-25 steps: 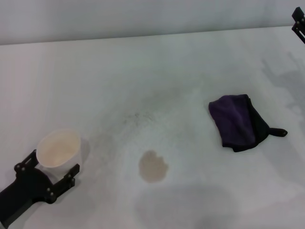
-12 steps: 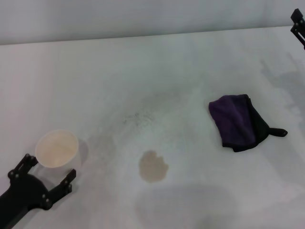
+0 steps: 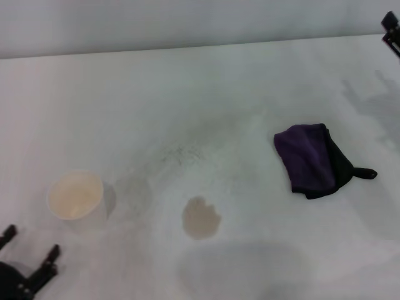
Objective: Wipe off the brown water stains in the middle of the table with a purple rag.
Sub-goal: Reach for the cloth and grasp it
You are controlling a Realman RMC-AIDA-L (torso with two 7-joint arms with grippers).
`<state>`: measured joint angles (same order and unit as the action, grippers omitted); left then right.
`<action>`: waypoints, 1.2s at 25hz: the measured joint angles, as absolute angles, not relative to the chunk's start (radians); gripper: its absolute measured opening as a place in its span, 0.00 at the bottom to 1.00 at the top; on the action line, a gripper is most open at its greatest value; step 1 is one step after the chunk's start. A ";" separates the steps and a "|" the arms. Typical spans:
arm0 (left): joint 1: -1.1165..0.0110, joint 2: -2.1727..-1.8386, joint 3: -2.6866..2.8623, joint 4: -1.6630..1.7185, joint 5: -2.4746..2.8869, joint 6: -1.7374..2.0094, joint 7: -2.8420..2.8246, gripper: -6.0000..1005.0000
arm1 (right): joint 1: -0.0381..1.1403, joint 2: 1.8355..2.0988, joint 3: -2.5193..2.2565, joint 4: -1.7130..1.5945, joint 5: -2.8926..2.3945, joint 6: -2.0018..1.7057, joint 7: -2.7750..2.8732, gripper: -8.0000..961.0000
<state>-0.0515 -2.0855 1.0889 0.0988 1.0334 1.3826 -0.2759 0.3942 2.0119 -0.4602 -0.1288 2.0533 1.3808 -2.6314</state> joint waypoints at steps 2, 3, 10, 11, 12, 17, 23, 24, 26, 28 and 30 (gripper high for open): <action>-0.033 -2.084 1.089 0.098 0.984 1.403 -0.275 0.89 | 0.383 2.007 -0.480 -0.179 2.046 1.353 -2.476 0.91; -0.025 -2.084 1.089 0.097 0.960 1.414 -0.275 0.89 | 0.376 2.005 -0.499 -0.221 2.038 1.330 -2.384 0.91; 0.009 -2.080 1.087 0.082 0.792 1.506 -0.275 0.89 | 0.366 1.991 -0.661 -0.529 1.869 1.173 -1.823 0.91; 0.008 -2.081 1.087 0.074 0.768 1.519 -0.276 0.89 | 0.369 1.984 -0.682 -0.575 1.817 1.165 -1.732 0.91; 0.008 -2.081 1.087 0.074 0.768 1.519 -0.276 0.89 | 0.375 1.976 -0.700 -0.617 1.769 1.163 -1.663 0.91; -0.002 -2.082 1.088 0.051 0.667 1.585 -0.273 0.89 | 0.418 1.923 -0.817 -0.860 1.433 1.175 -1.226 0.90; -0.020 -2.080 1.088 0.049 0.616 1.599 -0.272 0.89 | 0.480 1.930 -0.910 -1.268 0.871 1.309 -0.779 0.90; -0.025 -2.080 1.088 0.049 0.613 1.599 -0.272 0.89 | 0.500 1.942 -0.913 -1.324 0.780 1.360 -0.736 0.90; -0.034 -2.080 1.090 0.051 0.611 1.600 -0.272 0.89 | 0.546 1.969 -0.919 -1.405 0.633 1.462 -0.674 0.90; -0.043 -2.079 1.092 0.056 0.612 1.608 -0.272 0.89 | 0.592 1.997 -0.928 -1.449 0.502 1.549 -0.637 0.90; -0.054 -2.078 1.091 0.058 0.612 1.614 -0.272 0.89 | 0.623 2.013 -0.980 -1.462 0.411 1.604 -0.594 0.90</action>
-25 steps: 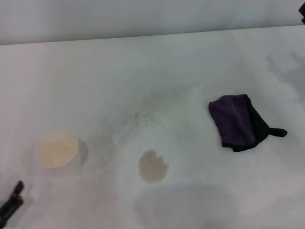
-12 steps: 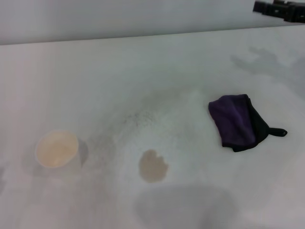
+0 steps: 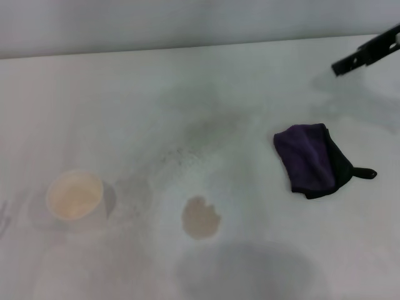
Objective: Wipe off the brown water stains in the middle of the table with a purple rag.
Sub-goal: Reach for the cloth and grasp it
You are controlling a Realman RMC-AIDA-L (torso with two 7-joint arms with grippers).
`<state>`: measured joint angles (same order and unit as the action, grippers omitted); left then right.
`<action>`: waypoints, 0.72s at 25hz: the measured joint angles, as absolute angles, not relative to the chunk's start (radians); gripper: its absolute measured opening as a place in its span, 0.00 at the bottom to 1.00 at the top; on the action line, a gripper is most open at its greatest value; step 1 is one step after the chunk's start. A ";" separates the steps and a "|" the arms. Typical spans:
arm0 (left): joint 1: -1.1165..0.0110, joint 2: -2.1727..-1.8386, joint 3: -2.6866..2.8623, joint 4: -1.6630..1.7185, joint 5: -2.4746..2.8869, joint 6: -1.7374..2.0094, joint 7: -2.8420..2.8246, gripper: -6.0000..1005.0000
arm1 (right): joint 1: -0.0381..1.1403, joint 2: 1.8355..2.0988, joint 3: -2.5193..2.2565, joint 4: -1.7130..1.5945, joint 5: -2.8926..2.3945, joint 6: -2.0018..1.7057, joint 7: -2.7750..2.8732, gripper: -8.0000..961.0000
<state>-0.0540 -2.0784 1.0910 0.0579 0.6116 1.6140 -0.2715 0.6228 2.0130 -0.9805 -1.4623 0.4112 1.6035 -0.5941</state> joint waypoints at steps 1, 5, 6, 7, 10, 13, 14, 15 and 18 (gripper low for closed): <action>-0.056 -2.078 1.090 0.058 0.612 1.614 -0.271 0.89 | 0.629 2.014 -1.030 -1.462 0.386 1.622 -0.564 0.90; -0.072 -2.076 1.089 0.058 0.609 1.615 -0.256 0.89 | 0.635 2.011 -1.216 -1.455 0.372 1.640 -0.451 0.90; -0.077 -2.076 1.088 0.059 0.608 1.615 -0.249 0.89 | 0.635 2.013 -1.246 -1.452 0.373 1.642 -0.432 0.90; -0.081 -2.075 1.088 0.059 0.606 1.615 -0.244 0.89 | 0.636 2.016 -1.269 -1.446 0.375 1.642 -0.418 0.90; -0.091 -2.075 1.087 0.060 0.591 1.615 -0.235 0.89 | 0.649 2.019 -1.338 -1.397 0.395 1.620 -0.382 0.90; -0.097 -2.075 1.087 0.060 0.581 1.615 -0.235 0.89 | 0.660 2.019 -1.377 -1.324 0.422 1.575 -0.372 0.90; -0.100 -2.075 1.087 0.060 0.581 1.615 -0.235 0.89 | 0.661 2.020 -1.387 -1.300 0.427 1.558 -0.372 0.90; -0.103 -2.075 1.087 0.060 0.580 1.615 -0.235 0.89 | 0.661 2.019 -1.401 -1.271 0.429 1.534 -0.372 0.90; -0.108 -2.075 1.087 0.061 0.580 1.615 -0.235 0.89 | 0.663 2.018 -1.433 -1.204 0.430 1.474 -0.375 0.89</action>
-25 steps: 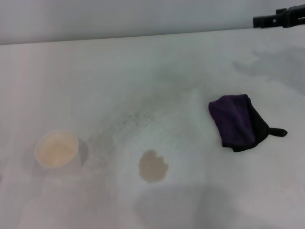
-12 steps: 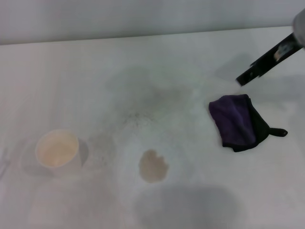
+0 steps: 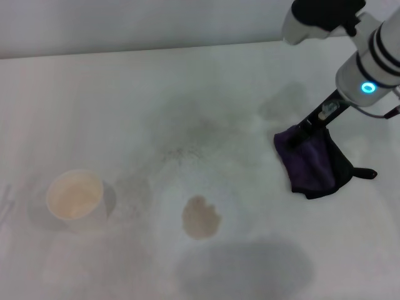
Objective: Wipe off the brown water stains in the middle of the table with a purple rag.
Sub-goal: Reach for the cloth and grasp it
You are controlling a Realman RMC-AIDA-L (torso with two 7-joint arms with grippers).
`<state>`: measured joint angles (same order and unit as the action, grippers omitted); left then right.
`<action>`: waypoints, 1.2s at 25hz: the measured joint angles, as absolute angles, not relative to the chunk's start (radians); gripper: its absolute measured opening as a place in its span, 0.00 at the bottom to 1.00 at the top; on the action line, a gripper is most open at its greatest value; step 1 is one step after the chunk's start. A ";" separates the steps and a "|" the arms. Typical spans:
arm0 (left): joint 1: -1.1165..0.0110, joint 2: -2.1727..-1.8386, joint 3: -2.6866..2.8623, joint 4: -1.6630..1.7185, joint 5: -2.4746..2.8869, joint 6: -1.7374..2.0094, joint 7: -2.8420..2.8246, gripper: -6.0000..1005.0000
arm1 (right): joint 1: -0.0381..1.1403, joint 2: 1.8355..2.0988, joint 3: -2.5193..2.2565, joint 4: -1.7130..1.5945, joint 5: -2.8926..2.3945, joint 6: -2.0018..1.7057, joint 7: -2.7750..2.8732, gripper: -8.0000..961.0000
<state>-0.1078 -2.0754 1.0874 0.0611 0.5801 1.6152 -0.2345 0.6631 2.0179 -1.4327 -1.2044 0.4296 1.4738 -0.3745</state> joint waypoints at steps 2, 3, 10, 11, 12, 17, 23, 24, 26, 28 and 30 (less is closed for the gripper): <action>-0.110 -2.075 1.087 0.067 0.580 1.615 -0.235 0.89 | 0.665 2.016 -1.441 -1.165 0.425 1.440 -0.377 0.89; -0.110 -2.075 1.088 0.070 0.580 1.615 -0.235 0.89 | 0.667 2.015 -1.443 -1.147 0.422 1.426 -0.379 0.89; -0.114 -2.075 1.088 0.083 0.580 1.615 -0.232 0.89 | 0.695 2.014 -1.460 -1.013 0.414 1.353 -0.391 0.87; -0.115 -2.075 1.088 0.083 0.580 1.615 -0.232 0.89 | 0.698 2.014 -1.465 -1.003 0.412 1.345 -0.391 0.86; -0.115 -2.075 1.088 0.083 0.578 1.615 -0.232 0.89 | 0.701 2.014 -1.470 -0.992 0.409 1.337 -0.391 0.85; -0.116 -2.075 1.088 0.083 0.569 1.612 -0.220 0.89 | 0.736 2.015 -1.479 -0.922 0.400 1.321 -0.391 0.80; -0.118 -2.075 1.088 0.083 0.568 1.609 -0.214 0.89 | 0.762 2.017 -1.480 -0.881 0.388 1.312 -0.389 0.73; -0.118 -2.075 1.088 0.083 0.566 1.609 -0.213 0.89 | 0.763 2.017 -1.480 -0.882 0.387 1.313 -0.389 0.72; -0.118 -2.075 1.088 0.080 0.560 1.608 -0.213 0.89 | 0.764 2.019 -1.482 -0.885 0.386 1.317 -0.390 0.69; -0.120 -2.075 1.088 0.077 0.557 1.607 -0.213 0.89 | 0.765 2.020 -1.486 -0.888 0.388 1.321 -0.392 0.66; -0.124 -2.075 1.088 0.076 0.557 1.607 -0.213 0.89 | 0.766 2.020 -1.494 -0.892 0.393 1.325 -0.397 0.63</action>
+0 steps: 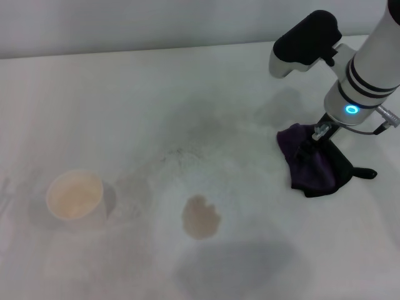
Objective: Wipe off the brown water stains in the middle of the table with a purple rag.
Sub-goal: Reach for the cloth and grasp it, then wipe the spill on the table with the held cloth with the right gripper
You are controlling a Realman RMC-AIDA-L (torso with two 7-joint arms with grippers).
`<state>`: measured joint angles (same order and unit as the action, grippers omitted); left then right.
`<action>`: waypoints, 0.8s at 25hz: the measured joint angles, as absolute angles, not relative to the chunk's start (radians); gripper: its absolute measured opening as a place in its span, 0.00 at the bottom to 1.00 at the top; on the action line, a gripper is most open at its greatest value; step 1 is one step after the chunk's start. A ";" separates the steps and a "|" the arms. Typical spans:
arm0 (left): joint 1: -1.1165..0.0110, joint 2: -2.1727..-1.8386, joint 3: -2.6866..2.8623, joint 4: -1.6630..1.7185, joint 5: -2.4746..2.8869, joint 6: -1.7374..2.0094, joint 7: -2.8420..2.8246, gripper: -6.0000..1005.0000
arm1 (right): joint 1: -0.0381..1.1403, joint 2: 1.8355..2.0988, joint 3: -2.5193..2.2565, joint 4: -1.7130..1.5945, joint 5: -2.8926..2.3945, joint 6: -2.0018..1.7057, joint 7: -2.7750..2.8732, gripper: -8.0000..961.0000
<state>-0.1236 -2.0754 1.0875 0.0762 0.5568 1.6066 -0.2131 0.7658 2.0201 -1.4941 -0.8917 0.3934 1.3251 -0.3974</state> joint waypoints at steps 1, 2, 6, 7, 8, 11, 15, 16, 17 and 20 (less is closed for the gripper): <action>-0.125 -2.075 1.088 0.076 0.557 1.607 -0.213 0.89 | 0.767 2.021 -1.499 -0.895 0.396 1.329 -0.400 0.60; -0.126 -2.075 1.088 0.075 0.557 1.606 -0.213 0.89 | 0.767 2.021 -1.504 -0.899 0.398 1.334 -0.403 0.57; -0.129 -2.075 1.088 0.075 0.557 1.605 -0.213 0.89 | 0.769 2.024 -1.539 -0.928 0.431 1.351 -0.404 0.44; -0.129 -2.075 1.088 0.075 0.557 1.605 -0.213 0.89 | 0.768 2.024 -1.542 -0.935 0.438 1.355 -0.404 0.39; -0.130 -2.075 1.088 0.075 0.557 1.605 -0.213 0.89 | 0.767 2.024 -1.545 -0.944 0.445 1.360 -0.403 0.35; -0.132 -2.075 1.088 0.075 0.557 1.604 -0.213 0.89 | 0.766 2.024 -1.547 -0.966 0.454 1.369 -0.401 0.21; -0.133 -2.077 1.088 0.075 0.557 1.604 -0.213 0.89 | 0.767 2.025 -1.617 -0.973 0.483 1.375 -0.402 0.11; -0.134 -2.077 1.088 0.075 0.557 1.604 -0.213 0.89 | 0.767 2.025 -1.647 -0.978 0.497 1.374 -0.400 0.11; -0.135 -2.077 1.088 0.075 0.557 1.604 -0.213 0.89 | 0.767 2.026 -1.685 -0.987 0.514 1.373 -0.397 0.11; -0.137 -2.078 1.088 0.074 0.557 1.604 -0.213 0.89 | 0.766 2.028 -1.761 -1.021 0.578 1.371 -0.393 0.11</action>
<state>-0.1371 -2.0782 1.0875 0.0740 0.5568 1.6040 -0.2132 0.7664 2.0278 -1.7612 -1.0211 0.5778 1.3707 -0.3927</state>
